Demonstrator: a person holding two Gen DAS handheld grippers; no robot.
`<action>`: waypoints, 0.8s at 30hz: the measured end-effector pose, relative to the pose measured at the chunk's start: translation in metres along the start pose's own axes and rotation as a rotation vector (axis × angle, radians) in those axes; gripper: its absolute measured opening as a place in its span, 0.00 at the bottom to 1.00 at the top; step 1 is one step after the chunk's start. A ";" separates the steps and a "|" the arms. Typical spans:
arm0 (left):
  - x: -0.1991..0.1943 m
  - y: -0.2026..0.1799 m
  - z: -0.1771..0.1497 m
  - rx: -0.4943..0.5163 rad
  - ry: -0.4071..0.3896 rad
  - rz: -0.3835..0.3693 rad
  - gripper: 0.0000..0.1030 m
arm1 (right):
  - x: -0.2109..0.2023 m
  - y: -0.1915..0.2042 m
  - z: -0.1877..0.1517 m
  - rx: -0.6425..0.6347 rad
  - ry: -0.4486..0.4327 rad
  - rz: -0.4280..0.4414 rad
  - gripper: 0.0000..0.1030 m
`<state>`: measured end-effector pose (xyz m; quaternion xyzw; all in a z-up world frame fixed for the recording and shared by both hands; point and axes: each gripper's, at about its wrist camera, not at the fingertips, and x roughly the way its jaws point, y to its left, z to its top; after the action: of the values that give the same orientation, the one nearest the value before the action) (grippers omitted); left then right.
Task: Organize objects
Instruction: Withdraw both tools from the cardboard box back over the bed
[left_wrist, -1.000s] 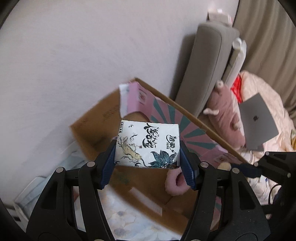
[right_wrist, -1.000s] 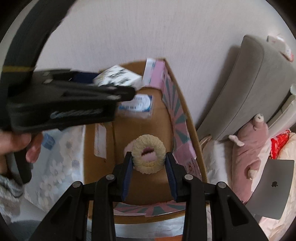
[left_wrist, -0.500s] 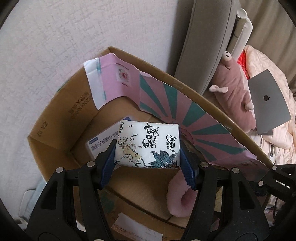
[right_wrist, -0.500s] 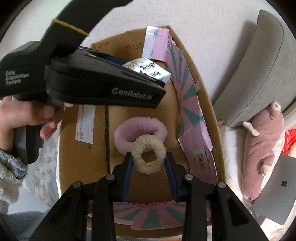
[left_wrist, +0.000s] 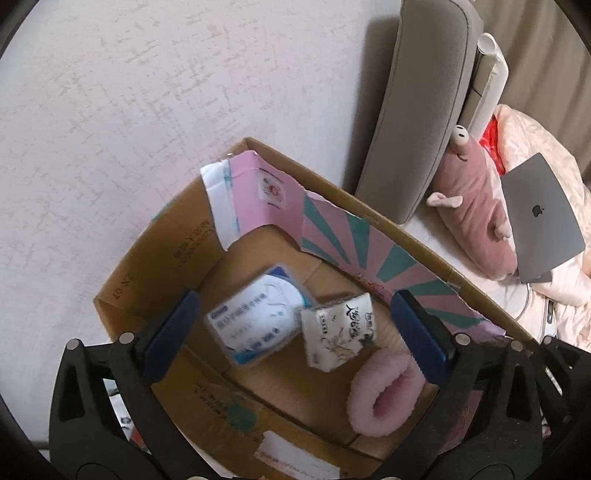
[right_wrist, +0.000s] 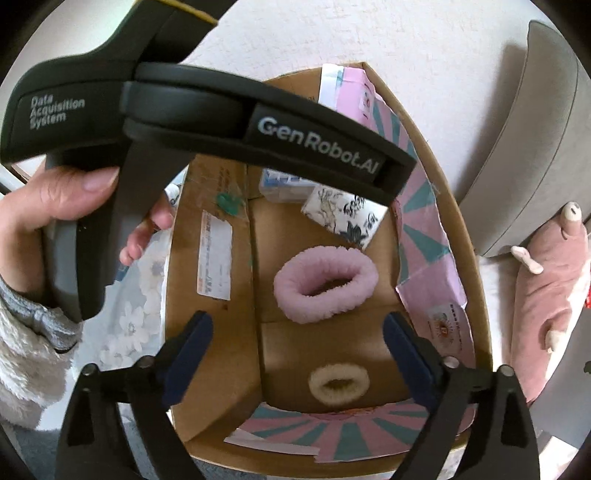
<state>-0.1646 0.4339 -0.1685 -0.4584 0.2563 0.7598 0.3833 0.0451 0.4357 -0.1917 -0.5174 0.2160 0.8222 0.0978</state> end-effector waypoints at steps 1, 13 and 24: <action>-0.001 0.000 -0.001 -0.002 0.001 0.000 1.00 | -0.001 0.001 0.000 -0.003 -0.003 -0.005 0.91; -0.038 0.004 -0.002 -0.033 -0.065 0.008 1.00 | -0.031 0.022 -0.002 -0.001 -0.078 -0.039 0.91; -0.139 0.016 -0.016 -0.043 -0.217 0.086 1.00 | -0.088 0.039 0.020 -0.028 -0.192 -0.103 0.91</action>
<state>-0.1301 0.3648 -0.0513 -0.3702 0.2165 0.8260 0.3658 0.0529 0.4155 -0.0958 -0.4480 0.1673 0.8648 0.1529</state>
